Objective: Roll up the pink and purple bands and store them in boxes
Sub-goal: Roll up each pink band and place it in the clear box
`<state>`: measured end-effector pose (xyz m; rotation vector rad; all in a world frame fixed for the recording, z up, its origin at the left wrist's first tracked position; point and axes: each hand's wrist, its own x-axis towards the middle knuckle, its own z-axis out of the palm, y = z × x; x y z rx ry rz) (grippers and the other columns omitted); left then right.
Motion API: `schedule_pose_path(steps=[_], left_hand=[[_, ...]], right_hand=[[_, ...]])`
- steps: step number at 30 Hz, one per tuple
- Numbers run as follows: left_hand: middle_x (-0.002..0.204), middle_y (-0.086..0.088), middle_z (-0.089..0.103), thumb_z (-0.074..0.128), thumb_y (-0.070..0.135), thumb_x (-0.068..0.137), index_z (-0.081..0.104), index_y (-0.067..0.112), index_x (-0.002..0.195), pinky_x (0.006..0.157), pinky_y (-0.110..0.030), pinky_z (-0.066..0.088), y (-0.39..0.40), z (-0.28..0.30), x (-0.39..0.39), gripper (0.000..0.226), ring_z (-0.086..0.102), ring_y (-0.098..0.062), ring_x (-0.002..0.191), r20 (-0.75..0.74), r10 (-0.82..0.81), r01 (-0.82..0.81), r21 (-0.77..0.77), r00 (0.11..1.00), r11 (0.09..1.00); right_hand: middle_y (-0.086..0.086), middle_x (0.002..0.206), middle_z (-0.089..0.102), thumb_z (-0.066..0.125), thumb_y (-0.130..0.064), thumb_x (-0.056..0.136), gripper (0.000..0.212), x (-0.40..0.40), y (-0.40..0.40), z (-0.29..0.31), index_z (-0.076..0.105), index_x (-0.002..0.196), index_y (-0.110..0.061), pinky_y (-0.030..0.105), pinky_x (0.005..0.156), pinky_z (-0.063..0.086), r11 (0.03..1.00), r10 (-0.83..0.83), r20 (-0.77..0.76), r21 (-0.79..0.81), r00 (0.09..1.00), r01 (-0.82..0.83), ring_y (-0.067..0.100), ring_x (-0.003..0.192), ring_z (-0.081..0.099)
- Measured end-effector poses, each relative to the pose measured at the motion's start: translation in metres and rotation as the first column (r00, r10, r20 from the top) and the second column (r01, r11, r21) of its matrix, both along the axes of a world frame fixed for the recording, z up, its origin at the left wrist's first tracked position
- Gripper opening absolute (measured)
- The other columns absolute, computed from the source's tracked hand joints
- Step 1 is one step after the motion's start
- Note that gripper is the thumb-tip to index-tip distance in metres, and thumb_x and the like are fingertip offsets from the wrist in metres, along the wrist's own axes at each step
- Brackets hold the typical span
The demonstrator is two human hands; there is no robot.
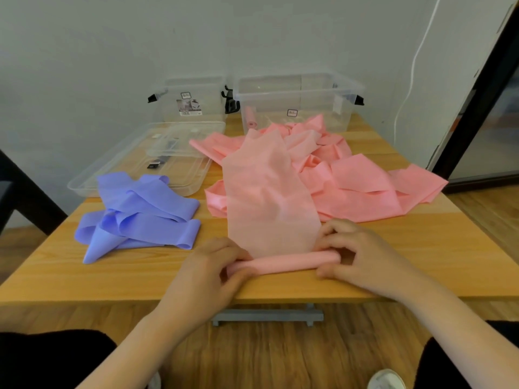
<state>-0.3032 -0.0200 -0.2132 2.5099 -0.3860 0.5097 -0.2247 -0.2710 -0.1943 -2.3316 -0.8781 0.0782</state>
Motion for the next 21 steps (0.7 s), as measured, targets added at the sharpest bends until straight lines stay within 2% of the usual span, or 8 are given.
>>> schedule_pose_path(steps=[2, 4, 7, 9, 12, 15, 18, 21], left_hand=[[0.079, 0.017, 0.061, 0.049, 0.041, 0.083, 0.069, 0.018, 0.088, 0.069, -0.004, 0.039, -0.0019, 0.0016, -0.0011, 0.031, 0.054, 0.004, 0.078, -0.001, -0.001, 0.001, -0.047, 1.000, 0.999], [0.076, 0.020, 0.061, 0.047, 0.037, 0.083, 0.068, 0.020, 0.089, 0.065, -0.001, 0.038, -0.0034, 0.0025, -0.0022, 0.028, 0.054, 0.009, 0.076, -0.005, 0.003, -0.003, -0.099, 1.000, 0.995], [0.071, 0.017, 0.060, 0.047, 0.037, 0.083, 0.062, 0.030, 0.087, 0.061, -0.006, 0.040, -0.0040, 0.0034, -0.0024, 0.017, 0.055, 0.004, 0.071, -0.019, -0.014, 0.011, -0.131, 1.000, 0.991], [0.080, 0.017, 0.059, 0.051, 0.042, 0.082, 0.061, 0.031, 0.086, 0.066, -0.007, 0.040, -0.0023, 0.0023, -0.0017, 0.015, 0.053, 0.004, 0.077, -0.033, -0.061, 0.058, -0.083, 0.998, 0.995], [0.096, 0.020, 0.052, 0.059, 0.054, 0.074, 0.065, 0.027, 0.092, 0.079, -0.007, 0.037, 0.0021, 0.0019, 0.0012, 0.033, 0.048, 0.007, 0.092, -0.088, -0.106, 0.106, -0.005, 0.990, 0.994], [0.089, 0.023, 0.058, 0.053, 0.047, 0.080, 0.066, 0.029, 0.091, 0.076, -0.004, 0.037, 0.0029, 0.0052, 0.0010, 0.025, 0.052, 0.009, 0.088, -0.097, -0.108, 0.103, -0.057, 0.989, 0.993], [0.087, 0.029, 0.059, 0.052, 0.038, 0.082, 0.058, 0.039, 0.095, 0.072, -0.002, 0.038, -0.0008, 0.0070, -0.0012, 0.014, 0.054, 0.012, 0.087, -0.093, -0.036, 0.024, -0.131, 0.995, 0.991], [0.088, 0.024, 0.061, 0.053, 0.044, 0.079, 0.061, 0.035, 0.092, 0.071, -0.004, 0.039, 0.0001, 0.0065, -0.0013, 0.017, 0.054, 0.009, 0.085, -0.091, -0.090, 0.078, -0.120, 0.992, 0.990]], right_hand=[[-0.022, 0.095, 0.058, 0.073, -0.026, 0.075, 0.021, -0.0012, -0.0029, 0.0002, 0.067, 0.093, -0.034, 0.012, 0.083, 0.037, 1.000, 0.029, -0.008, 0.002, 1.000, -0.029, -0.003, 0.096, 0.052], [-0.025, 0.093, 0.060, 0.067, -0.022, 0.082, 0.021, -0.0048, -0.0026, 0.0000, 0.062, 0.092, -0.040, 0.010, 0.079, 0.038, 0.998, -0.014, -0.001, 0.054, 1.000, 0.014, -0.006, 0.095, 0.052], [-0.020, 0.081, 0.061, 0.064, -0.023, 0.083, 0.016, -0.0073, -0.0018, -0.0023, 0.056, 0.080, -0.037, 0.016, 0.070, 0.041, 0.994, -0.057, -0.019, 0.096, 0.998, 0.059, -0.001, 0.083, 0.055], [-0.018, 0.078, 0.060, 0.065, -0.023, 0.081, 0.017, -0.0072, -0.0005, -0.0027, 0.056, 0.074, -0.036, 0.020, 0.067, 0.041, 0.994, -0.064, -0.013, 0.093, 0.998, 0.065, 0.003, 0.076, 0.055], [-0.018, 0.078, 0.061, 0.069, -0.022, 0.079, 0.023, -0.0056, 0.0006, -0.0032, 0.058, 0.071, -0.040, 0.010, 0.069, 0.038, 0.994, -0.071, 0.072, 0.085, 0.995, 0.064, 0.000, 0.082, 0.054], [-0.019, 0.091, 0.056, 0.076, -0.028, 0.074, 0.013, -0.0040, -0.0027, 0.0005, 0.071, 0.085, -0.032, 0.007, 0.078, 0.036, 0.998, -0.018, 0.074, 0.060, 0.997, 0.014, -0.001, 0.094, 0.051], [-0.025, 0.093, 0.058, 0.078, -0.026, 0.071, 0.030, -0.0057, -0.0058, 0.0011, 0.063, 0.089, -0.044, 0.006, 0.081, 0.036, 0.999, 0.028, 0.038, 0.045, 0.999, -0.029, -0.005, 0.096, 0.051], [-0.022, 0.087, 0.062, 0.068, -0.022, 0.081, 0.026, -0.0097, -0.0047, 0.0005, 0.056, 0.078, -0.045, 0.010, 0.073, 0.039, 0.998, 0.010, 0.008, 0.062, 1.000, -0.011, -0.004, 0.089, 0.054]])
